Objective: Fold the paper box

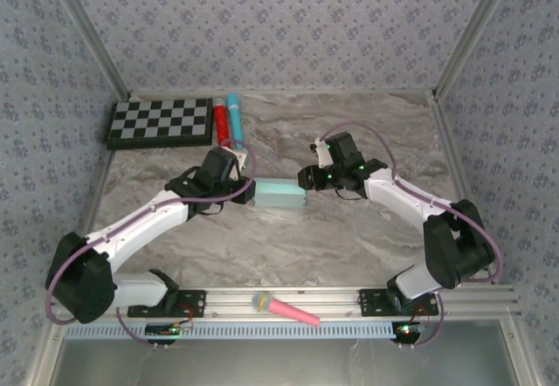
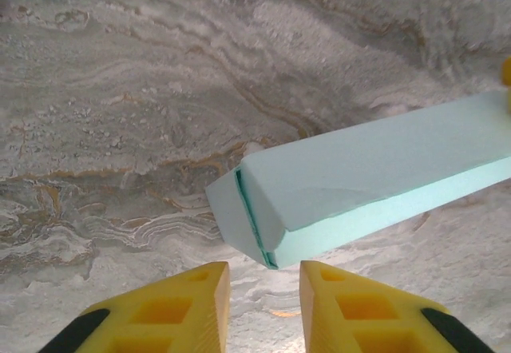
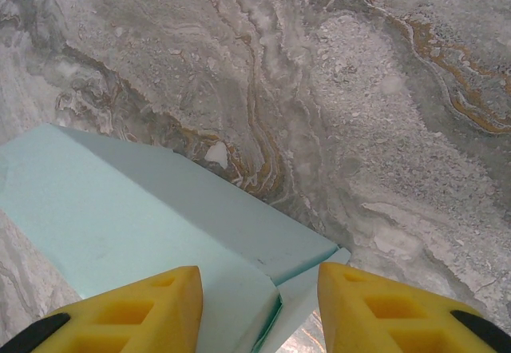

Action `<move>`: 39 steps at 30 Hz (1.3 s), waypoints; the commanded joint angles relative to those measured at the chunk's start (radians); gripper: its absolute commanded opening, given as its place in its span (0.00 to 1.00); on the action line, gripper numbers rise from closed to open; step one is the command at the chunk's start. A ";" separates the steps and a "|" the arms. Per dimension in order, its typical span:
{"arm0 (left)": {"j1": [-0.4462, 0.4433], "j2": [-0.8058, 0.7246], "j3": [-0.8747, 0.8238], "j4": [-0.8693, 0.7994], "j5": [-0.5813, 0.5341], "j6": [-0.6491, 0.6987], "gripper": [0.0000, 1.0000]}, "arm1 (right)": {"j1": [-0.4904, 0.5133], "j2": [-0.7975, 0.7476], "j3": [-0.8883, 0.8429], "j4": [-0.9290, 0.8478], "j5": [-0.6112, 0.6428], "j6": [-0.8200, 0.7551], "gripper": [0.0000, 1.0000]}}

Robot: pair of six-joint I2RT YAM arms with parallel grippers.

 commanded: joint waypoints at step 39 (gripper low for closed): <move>0.063 0.201 0.072 -0.027 0.085 -0.118 0.45 | 0.020 0.049 -0.025 -0.109 0.074 0.007 0.44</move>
